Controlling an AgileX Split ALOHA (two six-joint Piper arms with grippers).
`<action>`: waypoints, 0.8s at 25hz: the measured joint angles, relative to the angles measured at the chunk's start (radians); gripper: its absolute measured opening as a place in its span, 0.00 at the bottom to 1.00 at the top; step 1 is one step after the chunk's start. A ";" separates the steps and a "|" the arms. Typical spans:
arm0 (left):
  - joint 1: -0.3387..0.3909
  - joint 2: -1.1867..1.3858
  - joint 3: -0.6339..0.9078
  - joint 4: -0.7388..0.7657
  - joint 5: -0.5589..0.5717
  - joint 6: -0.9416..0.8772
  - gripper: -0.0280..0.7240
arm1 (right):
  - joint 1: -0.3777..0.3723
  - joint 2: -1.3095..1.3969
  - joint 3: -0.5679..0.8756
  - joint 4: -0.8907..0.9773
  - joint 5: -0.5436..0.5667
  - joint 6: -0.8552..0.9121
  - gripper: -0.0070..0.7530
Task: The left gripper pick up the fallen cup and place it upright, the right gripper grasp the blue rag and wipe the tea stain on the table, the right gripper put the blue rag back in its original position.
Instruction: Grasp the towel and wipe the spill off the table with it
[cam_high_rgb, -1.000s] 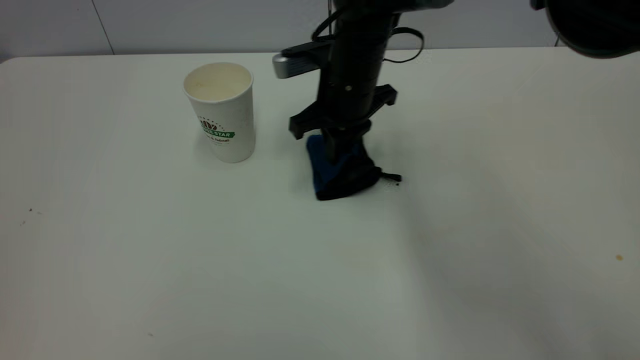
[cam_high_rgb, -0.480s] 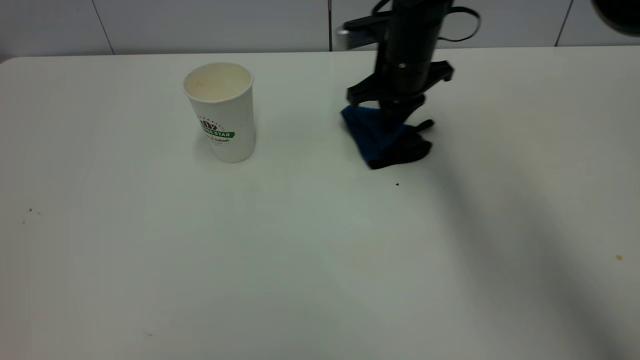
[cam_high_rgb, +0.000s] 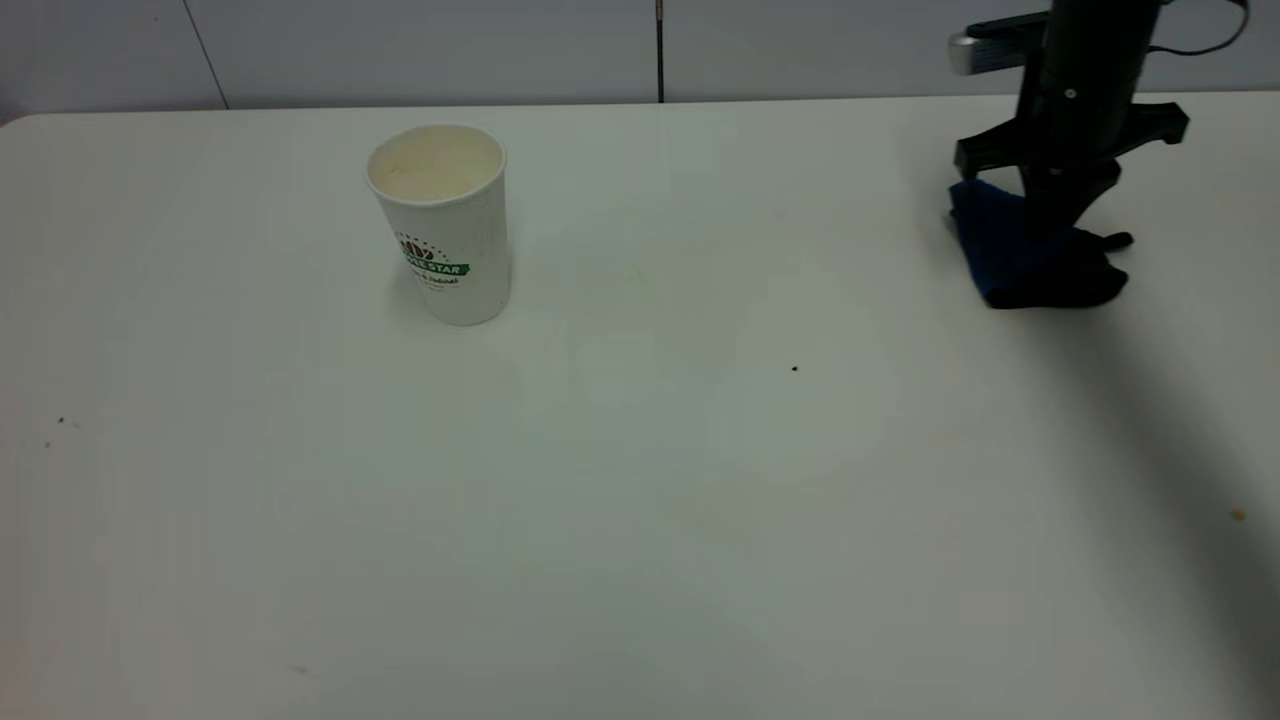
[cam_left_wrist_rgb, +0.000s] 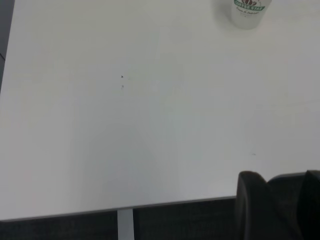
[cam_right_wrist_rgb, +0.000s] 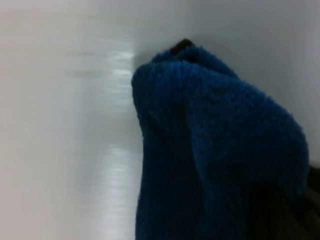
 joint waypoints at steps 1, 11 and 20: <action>0.000 0.000 0.000 0.000 0.000 0.000 0.36 | -0.013 0.000 0.000 -0.003 0.011 0.001 0.08; 0.000 0.000 0.000 0.000 0.000 0.000 0.36 | -0.028 0.000 0.000 -0.034 0.059 -0.007 0.52; 0.000 0.000 0.000 0.000 0.000 0.000 0.36 | -0.025 -0.014 -0.156 -0.020 0.211 -0.026 0.83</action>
